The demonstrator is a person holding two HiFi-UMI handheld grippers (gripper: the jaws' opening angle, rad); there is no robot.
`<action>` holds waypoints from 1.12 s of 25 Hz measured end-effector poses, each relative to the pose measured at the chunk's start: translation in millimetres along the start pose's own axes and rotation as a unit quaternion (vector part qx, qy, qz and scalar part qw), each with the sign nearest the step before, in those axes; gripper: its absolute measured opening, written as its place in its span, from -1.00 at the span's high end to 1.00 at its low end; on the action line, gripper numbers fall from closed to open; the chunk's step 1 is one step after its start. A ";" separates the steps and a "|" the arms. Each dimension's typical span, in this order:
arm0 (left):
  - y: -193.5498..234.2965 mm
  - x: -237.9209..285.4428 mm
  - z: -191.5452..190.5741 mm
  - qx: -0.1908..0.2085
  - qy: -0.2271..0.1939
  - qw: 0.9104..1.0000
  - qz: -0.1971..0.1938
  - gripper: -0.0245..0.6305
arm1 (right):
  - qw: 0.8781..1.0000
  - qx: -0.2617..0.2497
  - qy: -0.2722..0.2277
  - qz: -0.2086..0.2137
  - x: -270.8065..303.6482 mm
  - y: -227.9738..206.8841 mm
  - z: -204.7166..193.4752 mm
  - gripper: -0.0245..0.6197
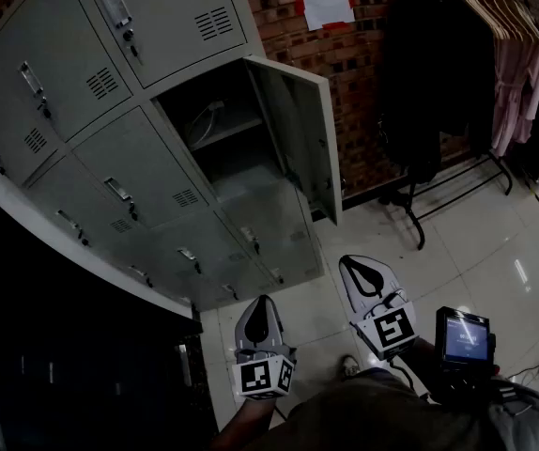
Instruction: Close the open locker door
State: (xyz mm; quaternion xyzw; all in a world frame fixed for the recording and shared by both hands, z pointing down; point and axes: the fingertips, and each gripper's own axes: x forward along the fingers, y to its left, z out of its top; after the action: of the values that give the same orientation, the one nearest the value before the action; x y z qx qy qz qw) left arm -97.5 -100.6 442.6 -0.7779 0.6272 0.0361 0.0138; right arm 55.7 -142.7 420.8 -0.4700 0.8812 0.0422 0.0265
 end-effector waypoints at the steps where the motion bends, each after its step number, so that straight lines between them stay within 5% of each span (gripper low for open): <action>1: -0.7 10.2 0.7 0.000 -0.001 1.000 -0.001 0.93 | 1.000 -0.002 -0.001 0.000 7.4 -8.7 0.5 0.88; 13: 11.5 92.4 4.0 0.007 -0.016 1.000 -0.018 0.93 | 0.999 -0.023 -0.018 -0.031 77.7 -83.9 8.9 0.83; 18: 21.2 113.3 4.1 0.005 -0.022 0.999 -0.035 0.93 | 0.999 -0.029 -0.021 -0.033 101.0 -101.1 14.9 0.65; 24: 29.7 128.2 9.1 0.003 -0.034 0.999 -0.039 0.93 | 0.999 -0.029 -0.023 0.008 129.3 -120.4 21.2 0.40; 28: 33.1 128.9 7.3 0.005 -0.032 0.999 -0.032 0.93 | 0.996 0.011 -0.034 0.076 142.9 -122.3 27.0 0.34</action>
State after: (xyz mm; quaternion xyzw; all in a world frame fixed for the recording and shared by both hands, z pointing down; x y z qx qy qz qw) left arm -103.0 -232.8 426.7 -0.7961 0.6012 0.0571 0.0392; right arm 78.0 -325.9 375.6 -0.3995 0.9135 0.0504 0.0587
